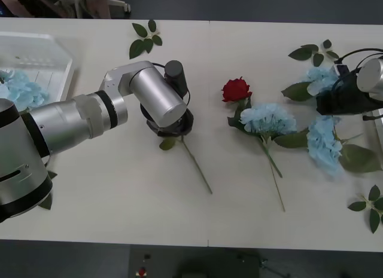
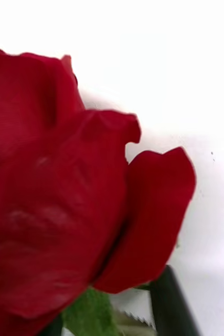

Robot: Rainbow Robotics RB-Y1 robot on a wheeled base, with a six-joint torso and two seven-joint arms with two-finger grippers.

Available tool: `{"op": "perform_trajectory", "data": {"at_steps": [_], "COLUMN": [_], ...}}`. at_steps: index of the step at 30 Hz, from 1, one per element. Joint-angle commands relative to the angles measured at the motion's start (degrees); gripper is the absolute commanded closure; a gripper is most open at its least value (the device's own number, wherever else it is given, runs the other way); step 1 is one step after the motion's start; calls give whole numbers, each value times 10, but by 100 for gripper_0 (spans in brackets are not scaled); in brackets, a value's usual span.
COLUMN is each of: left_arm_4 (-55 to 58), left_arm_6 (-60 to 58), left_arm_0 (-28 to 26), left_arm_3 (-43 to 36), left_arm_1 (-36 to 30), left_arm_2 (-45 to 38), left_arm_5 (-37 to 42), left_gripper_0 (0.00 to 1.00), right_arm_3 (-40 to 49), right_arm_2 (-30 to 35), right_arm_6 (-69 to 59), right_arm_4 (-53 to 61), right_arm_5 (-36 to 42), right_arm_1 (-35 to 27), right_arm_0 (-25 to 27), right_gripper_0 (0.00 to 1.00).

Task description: Put the red flowers into the right box and the blue flowers into the left box

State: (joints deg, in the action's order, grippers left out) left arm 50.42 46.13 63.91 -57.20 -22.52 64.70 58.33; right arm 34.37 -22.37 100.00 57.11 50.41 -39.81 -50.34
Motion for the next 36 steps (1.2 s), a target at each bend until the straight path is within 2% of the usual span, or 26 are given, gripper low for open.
{"op": "perform_trajectory", "data": {"at_steps": [1,8,11,15,18,22,24,26,29,32,36], "left_arm_4": [-20,-39,-54,-57,-52,-15,-5,-3,-15,-17,-10], "left_arm_6": [6,12,11,12,18,36,56,92,148,200,215], "left_arm_0": [8,8,8,8,1,-41,-63,-109,-166,-191,-192], "left_arm_3": [-5,-11,-34,-89,-171,-272,-301,-344,-394,-433,-461], "left_arm_1": [-3,-11,-28,-65,-108,-147,-150,-141,-117,-97,-81], "left_arm_2": [0,0,-2,-36,-92,-174,-201,-238,-284,-317,-331], "left_arm_5": [4,-1,-17,-45,-72,-172,-219,-296,-362,-371,-371], "left_gripper_0": [100,100,100,100,100,100,100,100,100,100,100], "right_arm_3": [9,10,9,10,9,10,10,10,10,19,47], "right_arm_2": [42,175,204,229,263,279,280,279,280,279,265], "right_arm_6": [5,175,239,311,362,414,427,446,441,405,368], "right_arm_4": [56,219,276,355,387,451,487,541,592,625,622], "right_arm_5": [19,119,156,213,267,323,334,343,337,303,258], "right_arm_1": [-19,-65,-85,-112,-121,-127,-126,-119,-103,-82,-69], "right_arm_0": [-24,-29,-28,-28,-28,-14,-7,1,1,0,2], "right_gripper_0": [100,100,100,100,100,100,100,100,100,100,100]}}
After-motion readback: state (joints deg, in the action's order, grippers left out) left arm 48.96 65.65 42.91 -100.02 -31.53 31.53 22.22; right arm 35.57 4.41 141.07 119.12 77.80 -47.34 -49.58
